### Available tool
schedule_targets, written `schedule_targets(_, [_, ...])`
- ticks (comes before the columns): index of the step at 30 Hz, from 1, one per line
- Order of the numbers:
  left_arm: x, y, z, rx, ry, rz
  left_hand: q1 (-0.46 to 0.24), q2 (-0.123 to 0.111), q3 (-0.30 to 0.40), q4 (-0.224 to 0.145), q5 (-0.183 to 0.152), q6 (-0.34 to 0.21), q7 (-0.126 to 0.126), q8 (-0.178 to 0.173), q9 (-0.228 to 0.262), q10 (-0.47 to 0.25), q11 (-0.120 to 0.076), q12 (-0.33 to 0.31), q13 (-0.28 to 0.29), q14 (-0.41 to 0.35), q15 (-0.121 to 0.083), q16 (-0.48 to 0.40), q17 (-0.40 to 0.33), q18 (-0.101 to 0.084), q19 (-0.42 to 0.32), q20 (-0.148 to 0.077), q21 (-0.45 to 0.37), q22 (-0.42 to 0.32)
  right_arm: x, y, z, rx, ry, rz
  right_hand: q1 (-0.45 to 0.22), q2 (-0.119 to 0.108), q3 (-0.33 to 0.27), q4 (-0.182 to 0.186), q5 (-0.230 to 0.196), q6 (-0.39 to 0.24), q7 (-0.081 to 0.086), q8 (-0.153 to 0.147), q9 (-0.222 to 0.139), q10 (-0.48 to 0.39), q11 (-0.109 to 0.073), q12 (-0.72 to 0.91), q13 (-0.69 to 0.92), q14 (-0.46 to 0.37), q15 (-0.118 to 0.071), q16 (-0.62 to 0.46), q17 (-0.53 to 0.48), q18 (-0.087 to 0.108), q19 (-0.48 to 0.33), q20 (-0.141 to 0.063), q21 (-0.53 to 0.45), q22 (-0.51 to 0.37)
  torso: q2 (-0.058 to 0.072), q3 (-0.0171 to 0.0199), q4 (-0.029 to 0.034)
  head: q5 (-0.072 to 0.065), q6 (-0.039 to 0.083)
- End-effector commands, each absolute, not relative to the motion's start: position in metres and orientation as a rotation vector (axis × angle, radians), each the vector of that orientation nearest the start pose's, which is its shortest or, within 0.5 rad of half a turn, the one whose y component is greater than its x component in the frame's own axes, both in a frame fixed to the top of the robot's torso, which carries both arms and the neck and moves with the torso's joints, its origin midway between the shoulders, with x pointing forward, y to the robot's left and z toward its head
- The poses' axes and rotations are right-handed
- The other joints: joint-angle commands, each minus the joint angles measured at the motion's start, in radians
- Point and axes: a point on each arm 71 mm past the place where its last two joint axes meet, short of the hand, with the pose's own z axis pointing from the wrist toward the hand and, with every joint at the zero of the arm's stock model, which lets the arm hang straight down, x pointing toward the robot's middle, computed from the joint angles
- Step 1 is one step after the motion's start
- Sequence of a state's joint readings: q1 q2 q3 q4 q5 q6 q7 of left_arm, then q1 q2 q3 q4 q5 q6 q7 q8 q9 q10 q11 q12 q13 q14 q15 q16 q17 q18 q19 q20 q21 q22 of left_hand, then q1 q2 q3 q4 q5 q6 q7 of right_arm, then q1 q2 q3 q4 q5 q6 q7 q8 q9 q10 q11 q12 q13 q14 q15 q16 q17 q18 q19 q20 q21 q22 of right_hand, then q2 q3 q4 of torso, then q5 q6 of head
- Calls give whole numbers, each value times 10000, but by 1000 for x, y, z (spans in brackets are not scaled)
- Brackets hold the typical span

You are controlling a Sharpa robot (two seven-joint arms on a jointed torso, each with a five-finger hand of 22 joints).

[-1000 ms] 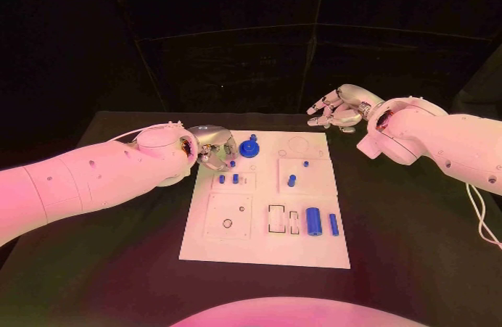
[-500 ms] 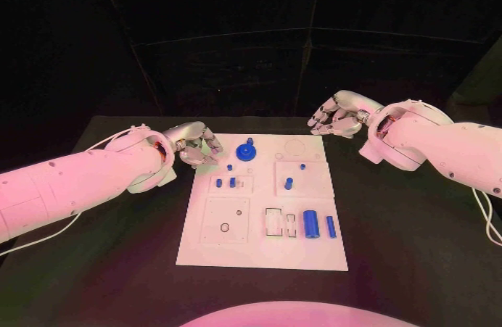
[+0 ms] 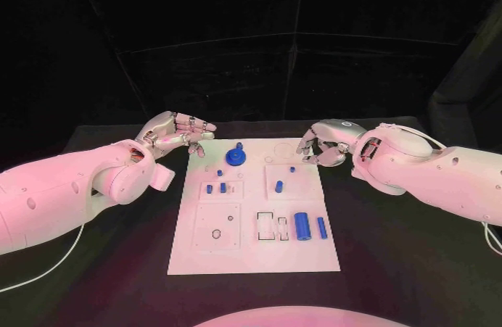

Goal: Assemble the parts on the task board

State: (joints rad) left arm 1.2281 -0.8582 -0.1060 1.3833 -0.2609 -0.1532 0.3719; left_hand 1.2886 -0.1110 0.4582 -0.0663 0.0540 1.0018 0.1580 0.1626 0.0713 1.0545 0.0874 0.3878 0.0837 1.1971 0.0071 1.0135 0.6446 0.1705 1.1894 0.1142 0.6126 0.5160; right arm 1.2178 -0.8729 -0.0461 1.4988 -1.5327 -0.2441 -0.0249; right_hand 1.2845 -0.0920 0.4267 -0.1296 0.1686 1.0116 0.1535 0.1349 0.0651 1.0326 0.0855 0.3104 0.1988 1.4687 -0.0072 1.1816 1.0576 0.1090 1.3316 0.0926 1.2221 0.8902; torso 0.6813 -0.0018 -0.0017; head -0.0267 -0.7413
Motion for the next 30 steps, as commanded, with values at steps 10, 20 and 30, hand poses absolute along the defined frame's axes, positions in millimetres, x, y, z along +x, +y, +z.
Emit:
schedule_targets(10, [497,241,-187,-9918,14729,-16400,-57,18,-167,0,-37,76,0,6,-13,102,4,83,22,-131,13,-120,-164,131,-42,-49,-103,-60,485,-195,-200,-4413,16723,5036,-14,-243,248,-6,-221,-211,34,-385,9,-169,91,-487,-717,78,156,-323,-408,59,121,178,61,105,3,-4,-4,63,-31])
schedule_targets(20, [496,239,-187,-9978,14818,-16472,-38,7,-241,-25,-36,4,54,-43,-32,34,42,71,15,-175,34,-153,-253,122,-34,-43,-163,-105,486,-183,-218,-4607,17164,5113,1,-256,330,-15,-219,-264,47,-534,10,-215,107,-651,-992,124,161,-272,-392,46,176,192,113,189,19,-1,-12,183,-63])
schedule_targets(30, [495,238,-187,-10009,14874,-16447,-24,8,-294,-40,-37,-43,85,-73,-40,-24,69,61,8,-209,55,-174,-316,117,-28,-32,-206,-136,489,-177,-225,-4716,17514,5064,41,-46,549,36,-288,89,77,-483,70,188,104,-645,-1231,191,151,-80,-233,13,296,197,260,420,7,1,-16,180,-139])
